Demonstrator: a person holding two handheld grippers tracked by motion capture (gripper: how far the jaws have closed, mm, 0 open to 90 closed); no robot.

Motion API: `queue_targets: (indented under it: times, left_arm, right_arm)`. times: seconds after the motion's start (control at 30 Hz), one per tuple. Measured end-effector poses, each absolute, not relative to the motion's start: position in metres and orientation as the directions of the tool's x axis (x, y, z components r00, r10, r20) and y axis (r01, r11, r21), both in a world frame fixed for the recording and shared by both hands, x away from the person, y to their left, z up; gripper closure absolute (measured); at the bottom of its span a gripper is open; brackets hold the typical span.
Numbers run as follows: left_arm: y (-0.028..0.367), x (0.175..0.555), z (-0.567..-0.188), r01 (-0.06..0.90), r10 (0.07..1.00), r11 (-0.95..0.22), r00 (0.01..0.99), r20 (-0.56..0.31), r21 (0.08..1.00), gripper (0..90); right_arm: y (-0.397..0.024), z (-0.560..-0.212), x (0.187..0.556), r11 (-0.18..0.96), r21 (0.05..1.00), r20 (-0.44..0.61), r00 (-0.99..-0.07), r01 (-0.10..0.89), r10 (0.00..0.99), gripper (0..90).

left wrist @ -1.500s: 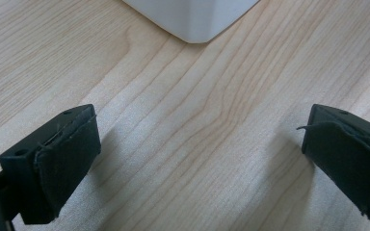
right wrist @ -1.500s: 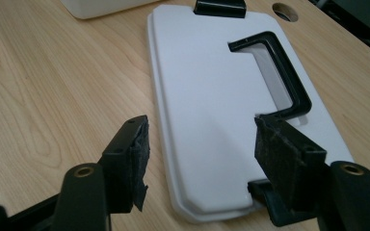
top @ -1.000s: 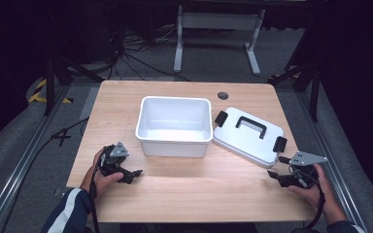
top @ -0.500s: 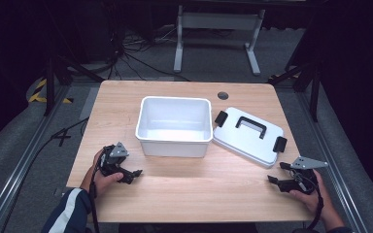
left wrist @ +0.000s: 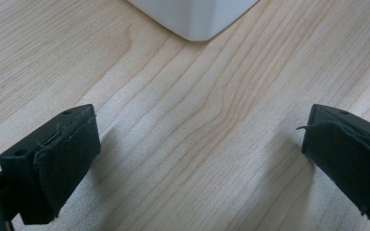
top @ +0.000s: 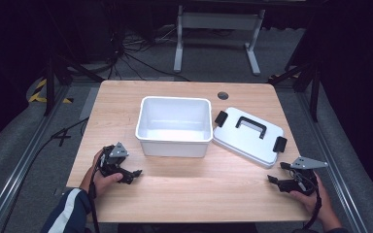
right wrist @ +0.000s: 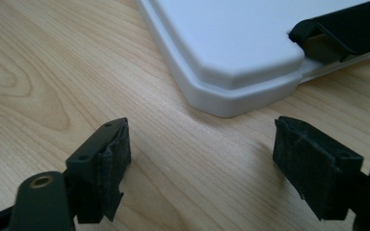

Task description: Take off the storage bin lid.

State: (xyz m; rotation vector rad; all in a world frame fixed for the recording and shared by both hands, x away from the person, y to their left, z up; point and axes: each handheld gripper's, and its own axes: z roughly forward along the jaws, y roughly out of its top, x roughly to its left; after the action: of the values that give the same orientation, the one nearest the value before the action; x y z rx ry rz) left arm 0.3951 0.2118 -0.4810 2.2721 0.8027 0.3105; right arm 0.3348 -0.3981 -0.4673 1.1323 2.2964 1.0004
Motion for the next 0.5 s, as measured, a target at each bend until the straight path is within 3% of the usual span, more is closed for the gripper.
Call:
queue_targets:
  times: [0.5]
  left_arm:
    - [0.2117,0.3951,-0.4810,0.463,0.626,-0.565,0.780,-0.011,0.683,0.1]
  right_arm:
    - [-0.3980,-0.4676,0.3350,0.416,0.743,-0.030,-0.595,0.524,0.803,21.1]
